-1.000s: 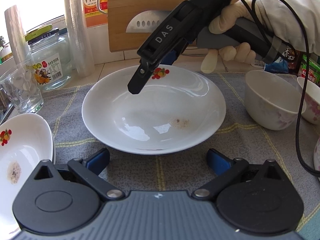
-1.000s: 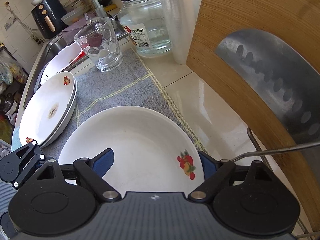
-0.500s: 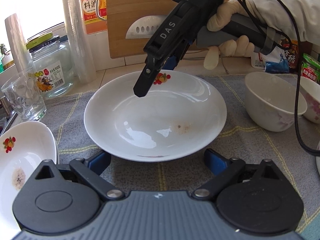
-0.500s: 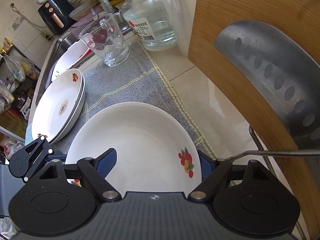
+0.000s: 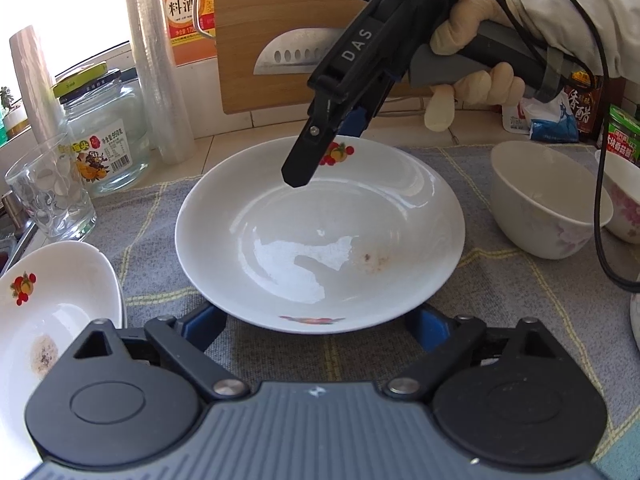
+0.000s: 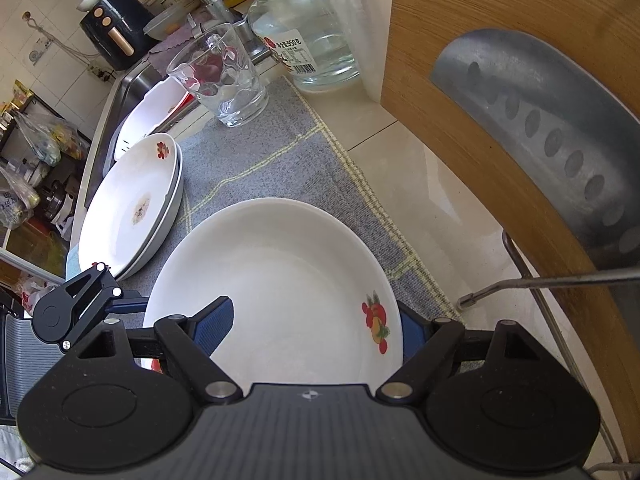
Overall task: Organize plates and bowls
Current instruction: 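Lift and carry the held plate toward the plate stack with the right tool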
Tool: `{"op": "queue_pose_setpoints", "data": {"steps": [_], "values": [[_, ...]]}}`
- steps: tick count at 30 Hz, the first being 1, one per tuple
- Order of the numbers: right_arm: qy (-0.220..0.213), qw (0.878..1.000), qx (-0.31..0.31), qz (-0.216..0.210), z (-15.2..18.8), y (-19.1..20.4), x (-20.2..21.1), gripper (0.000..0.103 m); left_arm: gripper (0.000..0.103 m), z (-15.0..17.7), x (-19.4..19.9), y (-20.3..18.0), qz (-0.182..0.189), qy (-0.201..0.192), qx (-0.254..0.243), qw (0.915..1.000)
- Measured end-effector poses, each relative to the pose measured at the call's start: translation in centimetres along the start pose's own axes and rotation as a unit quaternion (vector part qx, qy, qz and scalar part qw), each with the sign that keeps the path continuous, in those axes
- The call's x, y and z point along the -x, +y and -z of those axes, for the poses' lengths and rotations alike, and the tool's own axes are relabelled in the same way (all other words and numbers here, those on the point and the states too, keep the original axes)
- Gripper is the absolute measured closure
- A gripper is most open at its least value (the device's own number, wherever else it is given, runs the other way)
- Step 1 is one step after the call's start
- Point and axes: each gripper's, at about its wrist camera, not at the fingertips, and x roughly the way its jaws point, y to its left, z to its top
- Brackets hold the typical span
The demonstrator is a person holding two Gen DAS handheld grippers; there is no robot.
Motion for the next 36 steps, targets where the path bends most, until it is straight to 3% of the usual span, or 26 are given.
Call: {"op": "queue_pose_setpoints", "data": {"steps": [21, 36], "values": [[-0.002, 1.000, -0.019, -0.004, 1.8, 3.2, 1.9, 0.015, 0.009, 0.0, 4.5, 0.3, 0.032, -0.004, -0.023, 0.9992], [-0.009, 1.000, 0.011, -0.001, -0.6, 8.0, 1.3, 0.015, 0.009, 1.2, 8.3, 2.9, 0.019, -0.021, -0.007, 0.9996]]}}
